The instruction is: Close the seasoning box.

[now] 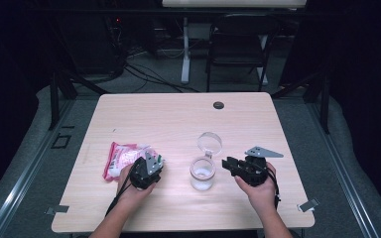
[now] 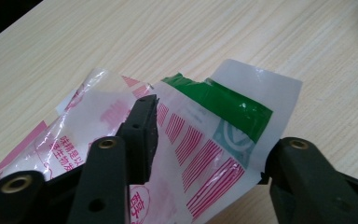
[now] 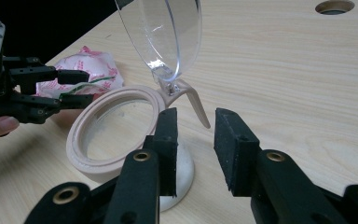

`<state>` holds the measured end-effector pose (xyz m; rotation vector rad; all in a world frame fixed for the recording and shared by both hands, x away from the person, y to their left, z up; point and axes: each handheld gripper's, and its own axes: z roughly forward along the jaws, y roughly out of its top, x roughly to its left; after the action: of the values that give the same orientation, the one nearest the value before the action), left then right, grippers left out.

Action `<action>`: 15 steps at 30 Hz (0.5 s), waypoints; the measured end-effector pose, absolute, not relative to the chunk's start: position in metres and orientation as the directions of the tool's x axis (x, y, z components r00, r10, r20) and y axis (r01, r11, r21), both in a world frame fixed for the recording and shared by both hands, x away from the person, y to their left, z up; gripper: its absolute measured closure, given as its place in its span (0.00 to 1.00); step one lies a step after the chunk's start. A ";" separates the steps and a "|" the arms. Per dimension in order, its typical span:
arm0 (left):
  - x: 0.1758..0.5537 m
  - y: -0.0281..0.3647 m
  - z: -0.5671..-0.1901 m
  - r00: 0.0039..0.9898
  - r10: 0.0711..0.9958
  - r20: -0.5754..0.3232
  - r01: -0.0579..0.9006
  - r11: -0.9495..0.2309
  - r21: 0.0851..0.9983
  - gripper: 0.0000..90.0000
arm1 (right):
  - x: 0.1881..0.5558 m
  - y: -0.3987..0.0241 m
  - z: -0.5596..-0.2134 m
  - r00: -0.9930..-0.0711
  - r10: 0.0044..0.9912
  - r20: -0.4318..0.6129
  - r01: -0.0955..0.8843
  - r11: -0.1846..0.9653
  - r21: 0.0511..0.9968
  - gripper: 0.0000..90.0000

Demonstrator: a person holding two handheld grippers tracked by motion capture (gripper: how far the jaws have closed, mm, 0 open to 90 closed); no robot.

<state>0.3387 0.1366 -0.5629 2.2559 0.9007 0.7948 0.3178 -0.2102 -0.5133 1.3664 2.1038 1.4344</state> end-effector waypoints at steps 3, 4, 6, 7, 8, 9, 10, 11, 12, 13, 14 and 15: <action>0.340 0.137 -0.563 0.588 0.747 0.310 0.412 -0.606 0.681 0.72 | 0.317 -0.212 -0.513 -0.529 0.800 0.282 0.554 0.074 0.829 0.77; 0.340 0.137 -0.562 0.591 0.747 0.305 0.416 -0.606 0.678 0.75 | 0.316 -0.212 -0.514 -0.527 0.801 0.284 0.555 0.071 0.829 0.77; 0.340 0.138 -0.561 0.586 0.755 0.294 0.424 -0.595 0.683 0.78 | 0.316 -0.212 -0.514 -0.526 0.801 0.285 0.555 0.070 0.829 0.77; 0.341 0.140 -0.560 0.586 0.757 0.290 0.430 -0.594 0.680 0.81 | 0.316 -0.212 -0.514 -0.525 0.803 0.281 0.555 0.073 0.828 0.77; 0.341 0.141 -0.559 0.584 0.760 0.284 0.434 -0.588 0.682 0.83 | 0.316 -0.212 -0.514 -0.526 0.803 0.282 0.556 0.073 0.828 0.77; 0.342 0.142 -0.559 0.584 0.765 0.273 0.443 -0.582 0.682 0.85 | 0.316 -0.212 -0.515 -0.525 0.803 0.281 0.556 0.074 0.828 0.77; 0.343 0.144 -0.558 0.587 0.767 0.260 0.455 -0.578 0.678 0.88 | 0.316 -0.212 -0.515 -0.525 0.804 0.280 0.556 0.075 0.828 0.77; 0.343 0.144 -0.558 0.587 0.767 0.260 0.455 -0.578 0.678 0.90 | 0.316 -0.212 -0.515 -0.525 0.804 0.280 0.556 0.075 0.828 0.77; 0.344 0.147 -0.558 0.582 0.780 0.229 0.476 -0.555 0.682 0.91 | 0.316 -0.213 -0.515 -0.525 0.803 0.280 0.557 0.075 0.827 0.77; 0.345 0.149 -0.557 0.578 0.787 0.218 0.481 -0.544 0.687 0.93 | 0.316 -0.213 -0.515 -0.524 0.804 0.281 0.557 0.074 0.827 0.76; 0.346 0.150 -0.557 0.578 0.789 0.208 0.486 -0.538 0.689 0.94 | 0.316 -0.213 -0.515 -0.523 0.804 0.283 0.557 0.071 0.827 0.76; 0.347 0.152 -0.556 0.577 0.793 0.195 0.492 -0.528 0.692 0.95 | 0.316 -0.213 -0.515 -0.522 0.804 0.285 0.557 0.069 0.828 0.76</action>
<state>0.3465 0.1517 -0.5559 2.2246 1.0207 0.6717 0.3159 -0.2129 -0.5150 1.3765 2.0981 1.4339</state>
